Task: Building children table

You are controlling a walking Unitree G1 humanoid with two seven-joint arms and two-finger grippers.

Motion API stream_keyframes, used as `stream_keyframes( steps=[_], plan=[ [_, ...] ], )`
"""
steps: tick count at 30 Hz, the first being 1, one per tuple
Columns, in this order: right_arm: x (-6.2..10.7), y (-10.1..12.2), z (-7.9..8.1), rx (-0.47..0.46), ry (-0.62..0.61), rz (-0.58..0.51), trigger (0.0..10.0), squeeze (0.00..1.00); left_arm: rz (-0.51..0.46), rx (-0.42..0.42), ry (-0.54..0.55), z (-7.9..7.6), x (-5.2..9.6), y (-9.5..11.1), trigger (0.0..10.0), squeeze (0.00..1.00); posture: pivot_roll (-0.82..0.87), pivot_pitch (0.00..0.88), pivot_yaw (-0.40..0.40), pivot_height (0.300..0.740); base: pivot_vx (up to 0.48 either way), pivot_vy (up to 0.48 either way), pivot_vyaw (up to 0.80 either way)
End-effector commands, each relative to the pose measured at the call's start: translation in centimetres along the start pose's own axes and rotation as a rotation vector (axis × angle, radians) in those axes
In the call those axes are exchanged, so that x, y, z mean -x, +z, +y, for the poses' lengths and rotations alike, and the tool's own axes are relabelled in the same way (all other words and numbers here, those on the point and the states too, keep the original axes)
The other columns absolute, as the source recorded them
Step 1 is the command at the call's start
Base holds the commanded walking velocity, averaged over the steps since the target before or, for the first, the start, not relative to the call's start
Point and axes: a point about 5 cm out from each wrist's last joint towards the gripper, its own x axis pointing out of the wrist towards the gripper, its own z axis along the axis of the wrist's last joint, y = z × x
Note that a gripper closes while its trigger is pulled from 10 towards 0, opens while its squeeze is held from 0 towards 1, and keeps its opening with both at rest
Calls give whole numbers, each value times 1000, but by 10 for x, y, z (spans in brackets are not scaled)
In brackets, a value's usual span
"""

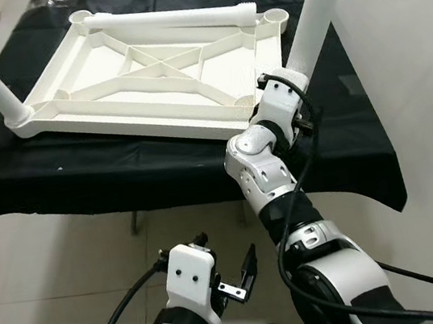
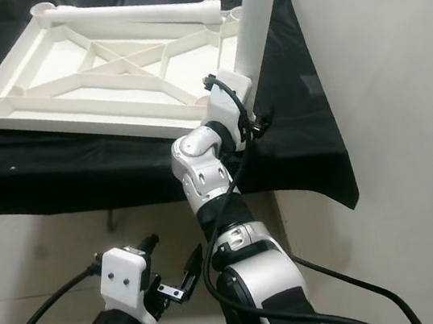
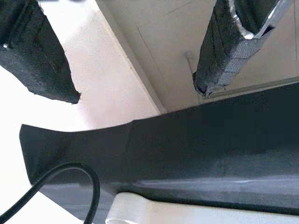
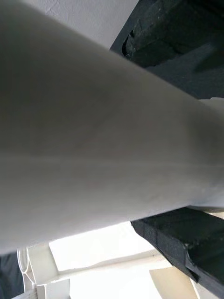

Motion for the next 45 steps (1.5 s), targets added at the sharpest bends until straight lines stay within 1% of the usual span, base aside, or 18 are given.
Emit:
stream_keyframes(
  steps=[1,5,6,9,11,16,18,19,20,23,32,33,37,39,41,42,43,45],
  plan=[
    [13,-15,3,-12,10,87,10000,1000,24,2,-5,-1,3,-5,10000,0,93,289,-43,740,0,0,0],
    [15,-12,5,-21,25,68,10000,1000,27,2,-7,-1,3,-6,10000,0,93,290,-40,740,0,0,0],
    [17,-12,6,-38,69,60,10000,0,30,1,-7,0,3,-7,10000,0,91,288,-38,740,0,0,0],
    [18,-12,6,-36,86,56,10000,0,31,1,-7,0,3,-7,10000,0,91,288,-38,740,0,0,0],
    [18,-15,2,-47,148,64,10000,0,31,-1,-7,1,3,-8,10000,0,88,287,-40,740,0,0,0],
    [16,-15,-1,-35,170,48,10000,0,31,-1,-6,1,2,-8,10000,0,83,286,-38,740,0,0,0],
    [13,-17,-8,-24,205,41,10000,0,32,-2,-6,2,2,-9,10000,0,81,282,-38,740,0,0,0],
    [10,-22,-16,-6,277,49,10000,0,33,-5,-6,4,1,-10,10000,0,78,276,-33,740,0,0,0],
    [10,-22,-16,-6,277,49,10000,0,33,-5,-6,4,1,-10,10000,0,78,276,-33,740,0,0,0],
    [9,-33,-28,15,366,89,10000,0,35,-8,-8,5,-1,-11,10000,0,77,272,-29,740,0,0,0],
    [10,-39,-41,47,438,109,10000,0,39,-12,-13,5,-2,-13,10000,0,74,269,-29,740,0,0,0],
    [10,-40,-45,58,456,111,10000,1000,38,-13,-14,6,-3,-14,10000,0,75,264,-32,740,0,0,0],
    [11,-41,-50,73,489,109,10000,1000,39,-15,-14,6,-3,-14,10000,0,73,262,-31,740,0,0,0],
    [14,-46,-65,94,543,115,10000,1000,39,-18,-12,8,-4,-15,10000,0,66,252,-32,740,0,0,0],
    [14,-46,-65,94,543,115,10000,1000,39,-18,-12,8,-4,-15,10000,0,66,252,-32,740,0,0,0],
    [17,-47,-75,101,598,107,10000,443,40,-19,-5,9,-4,-16,10000,0,66,252,-31,740,0,0,0],
    [20,-52,-91,117,663,98,10000,0,40,-20,10,11,-5,-16,10000,0,56,237,-29,740,0,0,0],
    [23,-59,-111,154,732,77,10000,0,46,-27,38,15,-6,-18,10000,0,56,235,-28,740,0,0,0]
  ],
)
